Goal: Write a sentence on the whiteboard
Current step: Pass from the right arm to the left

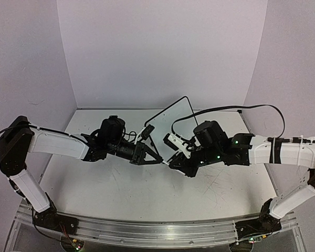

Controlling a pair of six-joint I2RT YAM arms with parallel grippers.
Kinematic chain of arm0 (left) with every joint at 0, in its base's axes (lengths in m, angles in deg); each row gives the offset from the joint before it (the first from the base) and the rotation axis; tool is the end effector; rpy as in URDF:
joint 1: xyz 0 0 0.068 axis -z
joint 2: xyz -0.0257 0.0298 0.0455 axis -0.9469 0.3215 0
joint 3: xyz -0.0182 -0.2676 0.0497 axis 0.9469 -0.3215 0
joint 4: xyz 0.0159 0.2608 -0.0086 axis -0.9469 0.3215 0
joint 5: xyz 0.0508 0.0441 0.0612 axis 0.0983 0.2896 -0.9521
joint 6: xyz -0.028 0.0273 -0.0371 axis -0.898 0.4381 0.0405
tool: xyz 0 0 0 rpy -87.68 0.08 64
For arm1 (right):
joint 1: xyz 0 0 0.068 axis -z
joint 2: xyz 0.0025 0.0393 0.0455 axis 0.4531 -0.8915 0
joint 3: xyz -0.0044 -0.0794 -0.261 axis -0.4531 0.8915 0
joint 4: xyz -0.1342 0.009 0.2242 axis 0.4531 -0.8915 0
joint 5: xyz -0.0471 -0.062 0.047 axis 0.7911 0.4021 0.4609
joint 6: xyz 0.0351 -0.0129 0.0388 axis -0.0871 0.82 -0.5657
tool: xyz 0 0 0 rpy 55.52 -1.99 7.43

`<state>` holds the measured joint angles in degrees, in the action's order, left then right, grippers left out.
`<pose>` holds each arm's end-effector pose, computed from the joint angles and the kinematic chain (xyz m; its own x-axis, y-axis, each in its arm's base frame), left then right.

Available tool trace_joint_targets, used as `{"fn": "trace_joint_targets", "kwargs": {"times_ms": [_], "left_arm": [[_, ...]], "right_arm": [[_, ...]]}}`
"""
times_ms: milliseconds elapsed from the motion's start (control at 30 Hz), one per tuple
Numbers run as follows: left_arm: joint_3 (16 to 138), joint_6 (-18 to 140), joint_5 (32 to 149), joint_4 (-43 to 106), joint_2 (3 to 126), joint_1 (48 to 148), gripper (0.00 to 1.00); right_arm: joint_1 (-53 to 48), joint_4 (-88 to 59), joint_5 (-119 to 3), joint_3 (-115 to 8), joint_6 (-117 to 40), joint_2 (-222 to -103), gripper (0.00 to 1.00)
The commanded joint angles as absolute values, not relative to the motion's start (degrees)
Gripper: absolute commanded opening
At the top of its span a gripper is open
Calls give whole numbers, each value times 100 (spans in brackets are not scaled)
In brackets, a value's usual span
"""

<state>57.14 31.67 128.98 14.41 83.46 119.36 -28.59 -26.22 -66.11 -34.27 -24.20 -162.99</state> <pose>0.2162 -0.2798 0.2189 -0.8210 0.2458 -0.5153 0.5586 0.1588 -0.8141 0.1703 0.2652 0.2588 -0.2242 -0.5448 -0.8081 -0.9519 0.3001 0.0617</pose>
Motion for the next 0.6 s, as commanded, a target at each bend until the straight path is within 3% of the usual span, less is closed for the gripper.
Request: {"fn": "trace_joint_targets", "kwargs": {"times_ms": [0, 200, 233, 267, 400, 433, 567], "left_arm": [[5911, 3228, 12819, 1374, 8293, 11922, 9], [5848, 3195, 12672, 1374, 8260, 11923, 2], [5830, 3193, 12671, 1374, 8254, 11923, 1], [5809, 3192, 12659, 1376, 8252, 11923, 1], [5699, 3208, 12543, 1402, 8216, 11903, 0], [5658, 3217, 12503, 1426, 8193, 11886, 0], [5439, 3291, 12145, 1728, 7970, 11656, 0]], "right_arm": [[-2839, -2486, -6545, -3437, -2550, -16220, 0], [-2838, -2425, -6459, -3448, -2696, -16301, 0], [-2836, -2397, -6375, -3439, -2765, -16303, 4], [-2836, -2374, -6289, -3432, -2839, -16308, 10], [-2842, -2262, -6042, -3403, -3143, -16362, 63], [-2838, -2196, -6060, -3367, -3336, -16352, 69], [-2809, -1925, -5747, -3160, -3725, -16135, 79]]}}
